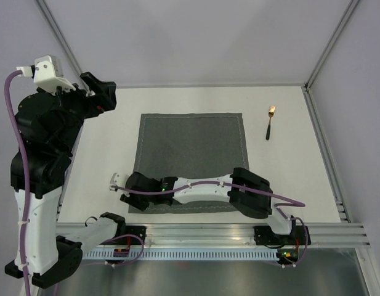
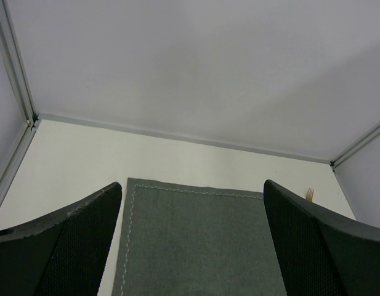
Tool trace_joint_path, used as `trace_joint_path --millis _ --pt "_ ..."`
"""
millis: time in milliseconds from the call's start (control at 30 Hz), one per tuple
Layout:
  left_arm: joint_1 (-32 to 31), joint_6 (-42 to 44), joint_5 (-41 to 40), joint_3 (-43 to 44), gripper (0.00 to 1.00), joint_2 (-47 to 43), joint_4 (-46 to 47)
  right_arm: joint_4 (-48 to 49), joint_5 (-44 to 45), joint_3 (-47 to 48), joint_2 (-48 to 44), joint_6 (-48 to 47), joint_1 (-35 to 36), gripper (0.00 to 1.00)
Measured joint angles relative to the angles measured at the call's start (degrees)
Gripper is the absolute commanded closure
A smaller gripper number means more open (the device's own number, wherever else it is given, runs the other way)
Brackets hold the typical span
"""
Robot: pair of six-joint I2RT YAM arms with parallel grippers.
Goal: Fold the napkin, place the utensils inside, and roll it up
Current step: Fold the napkin
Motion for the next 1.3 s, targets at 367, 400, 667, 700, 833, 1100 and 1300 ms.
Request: trace_joint_path --millis 367,400,667,700,833,1100,1300 --pt "0.0 0.0 0.0 0.1 0.00 1.2 -2.1 -0.6 3.5 5.5 7.8 0.9 2.7 0.64" --pt "0.0 0.0 0.0 0.1 0.00 1.2 -2.2 -0.8 3.8 6.1 8.4 1.1 2.9 0.64" --pt "0.0 0.0 0.0 0.1 0.00 1.4 -2.4 -2.9 4.9 10.4 10.8 2.0 5.6 0.62" --pt "0.0 0.0 0.0 0.1 0.00 1.4 -2.4 -3.3 5.6 10.7 10.8 2.1 5.8 0.61" --pt "0.0 0.0 0.0 0.0 0.00 1.6 -2.5 -3.7 6.3 11.6 11.5 2.5 5.8 0.60" --pt "0.0 0.0 -0.2 0.0 0.00 1.6 -2.5 -3.8 7.5 11.8 12.7 3.4 5.8 0.55" --pt "0.1 0.0 -0.2 -0.3 0.00 1.6 -2.6 -3.9 7.9 12.7 13.4 3.4 5.8 0.55"
